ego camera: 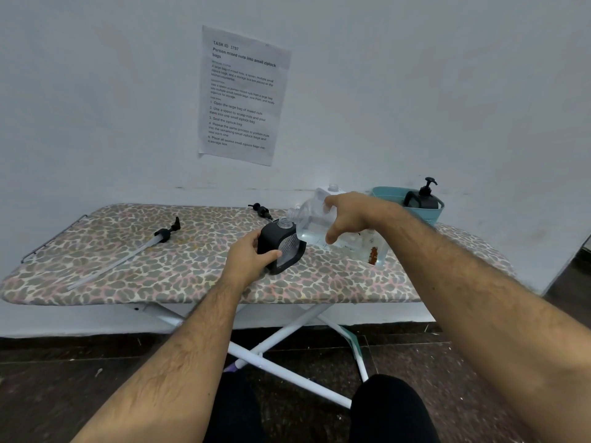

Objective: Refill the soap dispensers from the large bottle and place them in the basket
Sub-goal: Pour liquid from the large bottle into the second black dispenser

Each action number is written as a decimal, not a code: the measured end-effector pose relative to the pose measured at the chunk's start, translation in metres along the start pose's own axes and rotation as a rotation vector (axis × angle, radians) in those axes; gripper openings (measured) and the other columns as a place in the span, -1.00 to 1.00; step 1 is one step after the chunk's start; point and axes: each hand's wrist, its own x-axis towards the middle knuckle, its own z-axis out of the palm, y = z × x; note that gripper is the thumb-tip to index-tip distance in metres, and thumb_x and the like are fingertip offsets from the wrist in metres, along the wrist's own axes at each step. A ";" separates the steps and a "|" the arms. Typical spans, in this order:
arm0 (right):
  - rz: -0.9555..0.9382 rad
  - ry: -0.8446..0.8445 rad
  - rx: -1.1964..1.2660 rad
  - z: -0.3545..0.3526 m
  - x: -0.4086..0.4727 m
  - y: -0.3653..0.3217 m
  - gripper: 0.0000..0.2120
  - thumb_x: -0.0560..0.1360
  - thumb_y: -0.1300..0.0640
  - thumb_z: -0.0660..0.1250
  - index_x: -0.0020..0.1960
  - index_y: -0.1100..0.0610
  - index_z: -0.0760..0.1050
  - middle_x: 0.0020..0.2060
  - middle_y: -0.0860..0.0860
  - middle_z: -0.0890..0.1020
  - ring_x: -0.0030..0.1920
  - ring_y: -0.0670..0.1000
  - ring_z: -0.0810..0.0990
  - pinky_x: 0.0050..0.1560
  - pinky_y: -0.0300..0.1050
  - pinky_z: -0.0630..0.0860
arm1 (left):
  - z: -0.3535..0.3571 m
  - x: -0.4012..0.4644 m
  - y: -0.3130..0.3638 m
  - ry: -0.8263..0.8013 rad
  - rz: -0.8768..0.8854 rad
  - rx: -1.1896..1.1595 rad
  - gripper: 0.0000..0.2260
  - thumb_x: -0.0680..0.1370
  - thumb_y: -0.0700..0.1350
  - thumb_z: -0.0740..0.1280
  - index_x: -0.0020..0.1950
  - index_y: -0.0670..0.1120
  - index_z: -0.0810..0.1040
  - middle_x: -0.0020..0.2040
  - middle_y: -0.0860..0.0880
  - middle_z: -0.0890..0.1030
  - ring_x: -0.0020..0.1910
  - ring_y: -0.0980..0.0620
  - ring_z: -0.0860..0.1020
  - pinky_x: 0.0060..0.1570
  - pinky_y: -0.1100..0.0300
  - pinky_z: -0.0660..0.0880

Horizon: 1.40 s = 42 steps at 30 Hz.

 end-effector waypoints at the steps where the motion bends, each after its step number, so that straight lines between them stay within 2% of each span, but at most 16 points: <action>1: -0.002 -0.002 -0.008 -0.001 0.000 -0.001 -0.30 0.34 -0.09 0.54 0.39 0.01 0.35 -0.02 -0.05 0.45 -0.01 0.03 0.47 -0.12 -0.09 0.40 | 0.000 0.000 0.000 0.000 0.000 0.000 -0.51 0.44 -0.14 0.51 0.35 -0.09 0.48 0.16 0.02 0.62 0.07 0.07 0.60 -0.16 0.36 0.49; 5: 0.003 -0.012 -0.028 -0.002 0.000 -0.002 -0.30 0.34 -0.10 0.54 0.39 0.01 0.35 0.08 -0.03 0.47 0.03 0.04 0.46 -0.08 -0.07 0.40 | -0.001 0.001 0.000 -0.006 -0.007 -0.001 -0.51 0.44 -0.14 0.51 0.34 -0.09 0.48 0.15 0.02 0.62 0.07 0.07 0.60 -0.20 0.41 0.46; 9: 0.004 -0.017 -0.037 -0.005 -0.002 -0.005 -0.32 0.37 -0.08 0.53 0.39 0.02 0.34 0.15 -0.01 0.47 0.03 0.03 0.44 -0.10 -0.08 0.39 | -0.002 0.001 0.000 -0.006 -0.010 0.000 -0.50 0.45 -0.14 0.51 0.36 -0.08 0.48 0.15 0.01 0.62 0.00 0.12 0.59 -0.35 0.46 0.45; 13: 0.008 -0.026 -0.040 -0.007 -0.003 -0.007 -0.31 0.36 -0.08 0.53 0.40 0.01 0.34 0.22 0.00 0.48 0.04 0.03 0.45 -0.11 -0.08 0.42 | -0.001 0.002 -0.001 -0.006 -0.011 -0.004 -0.50 0.45 -0.14 0.51 0.36 -0.08 0.47 0.17 0.00 0.62 0.03 0.09 0.60 -0.32 0.44 0.46; 18: 0.015 -0.032 -0.034 -0.009 -0.005 -0.008 -0.32 0.37 -0.07 0.53 0.40 0.02 0.34 0.15 -0.02 0.45 0.02 0.03 0.45 -0.14 -0.09 0.42 | -0.001 0.003 -0.001 -0.004 -0.009 0.001 -0.50 0.45 -0.14 0.51 0.36 -0.08 0.47 0.17 0.00 0.62 0.02 0.09 0.60 -0.35 0.46 0.46; 23: 0.017 -0.035 -0.042 -0.009 -0.006 -0.009 -0.31 0.37 -0.07 0.53 0.41 0.02 0.34 0.24 0.01 0.47 0.03 0.03 0.45 -0.13 -0.08 0.42 | -0.001 0.002 -0.001 -0.001 -0.011 0.000 -0.50 0.45 -0.15 0.50 0.36 -0.08 0.47 0.17 0.00 0.61 0.03 0.08 0.59 -0.39 0.48 0.45; 31: 0.016 -0.037 -0.047 -0.010 -0.006 -0.010 -0.30 0.36 -0.08 0.54 0.41 0.02 0.34 0.28 0.03 0.47 0.06 0.03 0.43 -0.02 -0.05 0.45 | -0.003 0.002 -0.003 -0.018 0.000 -0.044 -0.52 0.44 -0.17 0.51 0.33 -0.08 0.49 0.10 0.04 0.61 0.08 0.05 0.60 -0.21 0.37 0.50; 35: 0.018 -0.040 -0.033 -0.009 -0.006 -0.010 -0.30 0.37 -0.07 0.53 0.41 0.02 0.34 0.30 0.02 0.46 0.06 0.03 0.43 -0.06 -0.06 0.44 | -0.003 0.004 -0.004 -0.025 0.006 -0.046 -0.50 0.43 -0.17 0.52 0.34 -0.10 0.48 0.10 0.05 0.60 0.09 0.07 0.59 0.03 0.27 0.50; 42: 0.019 -0.042 -0.028 -0.010 -0.008 -0.011 -0.31 0.39 -0.05 0.52 0.43 0.04 0.33 0.32 0.04 0.45 0.06 0.02 0.41 -0.03 -0.06 0.41 | -0.004 0.005 -0.002 -0.036 -0.005 -0.044 -0.48 0.45 -0.17 0.51 0.38 -0.12 0.45 0.18 0.00 0.60 0.11 0.05 0.57 0.00 0.31 0.49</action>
